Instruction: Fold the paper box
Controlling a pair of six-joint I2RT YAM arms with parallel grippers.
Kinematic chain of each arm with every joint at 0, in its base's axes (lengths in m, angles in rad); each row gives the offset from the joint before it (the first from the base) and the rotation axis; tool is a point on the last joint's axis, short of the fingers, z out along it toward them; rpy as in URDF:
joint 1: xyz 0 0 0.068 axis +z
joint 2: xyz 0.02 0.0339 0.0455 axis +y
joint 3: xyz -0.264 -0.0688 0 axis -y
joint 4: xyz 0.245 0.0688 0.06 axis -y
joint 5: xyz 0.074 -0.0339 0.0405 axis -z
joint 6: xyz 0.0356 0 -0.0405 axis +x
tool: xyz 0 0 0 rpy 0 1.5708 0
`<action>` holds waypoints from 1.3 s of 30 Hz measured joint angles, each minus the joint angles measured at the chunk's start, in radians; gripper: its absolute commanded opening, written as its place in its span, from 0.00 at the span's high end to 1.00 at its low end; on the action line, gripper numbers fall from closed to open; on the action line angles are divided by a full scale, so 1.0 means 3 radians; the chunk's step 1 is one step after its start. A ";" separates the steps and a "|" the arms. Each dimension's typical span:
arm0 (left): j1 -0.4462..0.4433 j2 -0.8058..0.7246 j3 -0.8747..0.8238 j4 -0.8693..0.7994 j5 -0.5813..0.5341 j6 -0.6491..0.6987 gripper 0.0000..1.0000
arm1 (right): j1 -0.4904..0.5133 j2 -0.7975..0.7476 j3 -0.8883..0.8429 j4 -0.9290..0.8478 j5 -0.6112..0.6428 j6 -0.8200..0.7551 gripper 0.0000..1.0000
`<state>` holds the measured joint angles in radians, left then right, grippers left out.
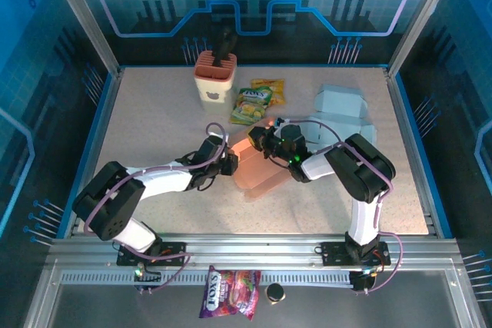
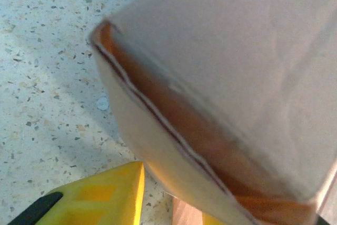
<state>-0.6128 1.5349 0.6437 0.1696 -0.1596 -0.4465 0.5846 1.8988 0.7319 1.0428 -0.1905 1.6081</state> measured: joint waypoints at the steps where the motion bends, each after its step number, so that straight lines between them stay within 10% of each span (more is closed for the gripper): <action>1: -0.0011 0.0014 0.0001 0.0008 -0.0027 -0.0008 0.69 | 0.0000 0.0000 0.0000 0.0000 0.0000 0.0000 1.00; 30: -0.0237 0.0389 0.0511 -0.0422 -0.0679 -0.0505 1.00 | 0.0000 -0.0014 0.0055 -0.0069 0.0243 0.0084 1.00; 39: -0.0243 0.0417 0.0698 -0.0651 -0.0738 -0.0554 1.00 | 0.0076 -0.0310 0.0094 -0.0713 0.0251 0.0099 0.56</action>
<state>-0.6857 1.6600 0.8532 -0.0257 -0.3809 -0.6128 0.6075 1.8057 0.7601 0.8288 -0.1154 1.6379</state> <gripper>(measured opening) 0.068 0.332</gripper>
